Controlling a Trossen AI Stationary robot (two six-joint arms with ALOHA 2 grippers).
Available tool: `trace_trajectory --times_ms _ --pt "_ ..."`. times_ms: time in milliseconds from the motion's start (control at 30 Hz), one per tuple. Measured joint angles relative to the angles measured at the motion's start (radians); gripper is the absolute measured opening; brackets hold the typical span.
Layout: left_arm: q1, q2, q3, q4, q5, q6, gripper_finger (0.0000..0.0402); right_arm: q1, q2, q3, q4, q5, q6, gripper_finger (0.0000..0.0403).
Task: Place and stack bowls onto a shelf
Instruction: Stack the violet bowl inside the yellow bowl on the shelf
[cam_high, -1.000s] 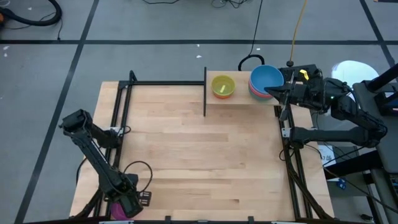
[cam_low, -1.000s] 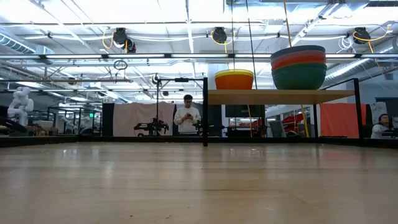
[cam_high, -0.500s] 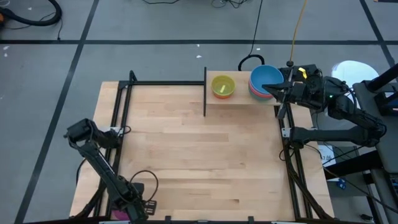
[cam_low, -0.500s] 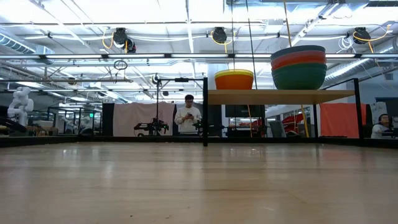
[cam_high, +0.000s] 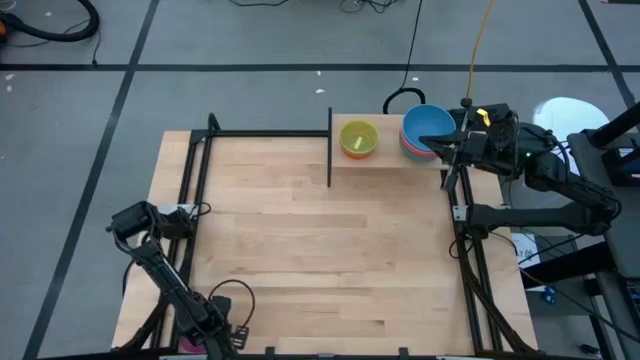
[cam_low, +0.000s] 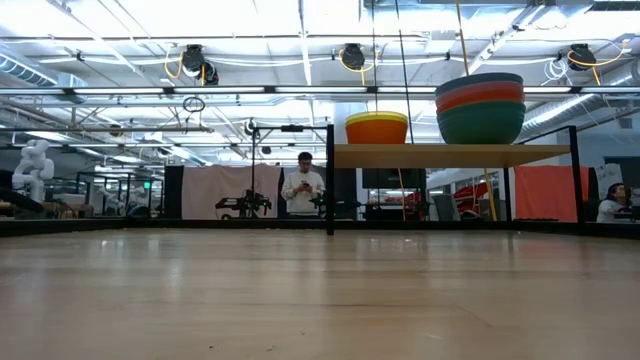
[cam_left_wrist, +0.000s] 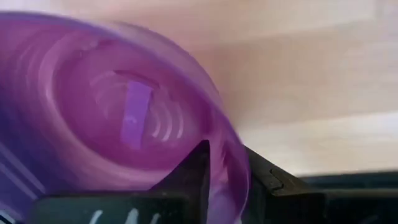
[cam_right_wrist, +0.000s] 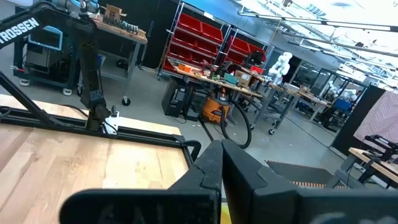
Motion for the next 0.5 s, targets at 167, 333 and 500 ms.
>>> trace_trajectory --times_ms 167,333,500 --pt "-0.005 0.004 0.000 -0.007 0.003 0.008 0.0011 0.000 0.004 0.000 0.000 0.000 0.003 0.0000" --pt "0.003 -0.013 0.000 -0.005 -0.001 0.047 0.0007 0.000 0.008 0.000 0.000 0.000 0.004 0.0000" --pt "0.046 -0.105 0.000 -0.004 -0.048 0.129 0.0005 0.000 0.008 0.000 -0.001 -0.001 0.005 0.0000"
